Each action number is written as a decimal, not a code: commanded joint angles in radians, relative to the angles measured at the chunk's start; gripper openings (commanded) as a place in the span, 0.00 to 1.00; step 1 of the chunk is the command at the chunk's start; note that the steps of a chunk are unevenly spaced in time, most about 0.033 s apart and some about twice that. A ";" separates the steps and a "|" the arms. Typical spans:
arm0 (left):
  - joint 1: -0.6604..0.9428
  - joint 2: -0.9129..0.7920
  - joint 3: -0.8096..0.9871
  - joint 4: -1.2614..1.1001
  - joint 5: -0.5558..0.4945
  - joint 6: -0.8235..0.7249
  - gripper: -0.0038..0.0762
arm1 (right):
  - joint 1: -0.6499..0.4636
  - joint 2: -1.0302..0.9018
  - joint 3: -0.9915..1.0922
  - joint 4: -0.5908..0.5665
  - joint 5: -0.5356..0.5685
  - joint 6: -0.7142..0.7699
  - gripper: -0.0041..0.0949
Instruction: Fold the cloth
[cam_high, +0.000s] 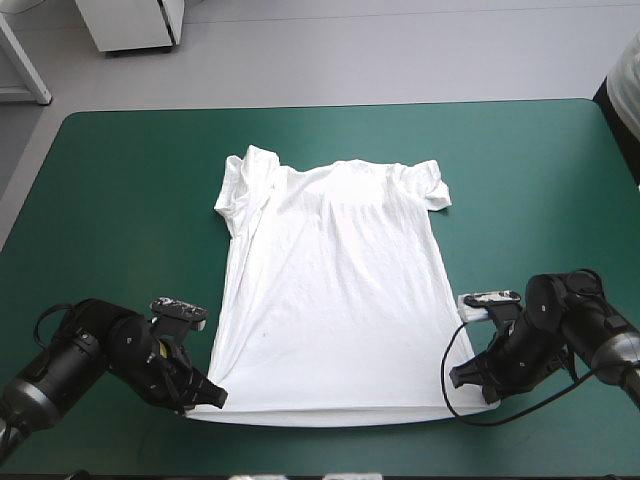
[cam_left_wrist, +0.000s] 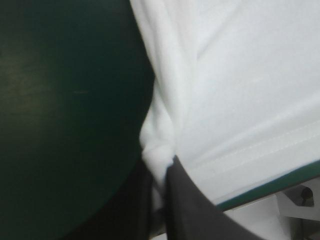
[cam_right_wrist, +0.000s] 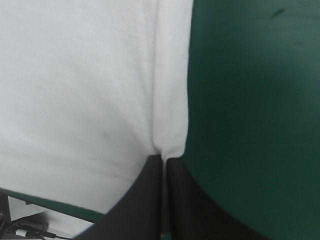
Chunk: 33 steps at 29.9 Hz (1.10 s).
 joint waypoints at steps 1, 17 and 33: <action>-0.007 -0.017 0.013 -0.028 -0.041 0.000 0.04 | 0.002 -0.040 0.019 -0.003 -0.005 -0.008 0.03; -0.007 -0.017 0.001 -0.055 0.065 0.043 0.56 | 0.002 -0.040 -0.041 0.045 0.012 -0.046 0.55; -0.004 0.140 -0.545 0.307 -0.147 -0.069 0.62 | 0.002 0.078 -0.597 -0.196 -0.178 0.084 0.59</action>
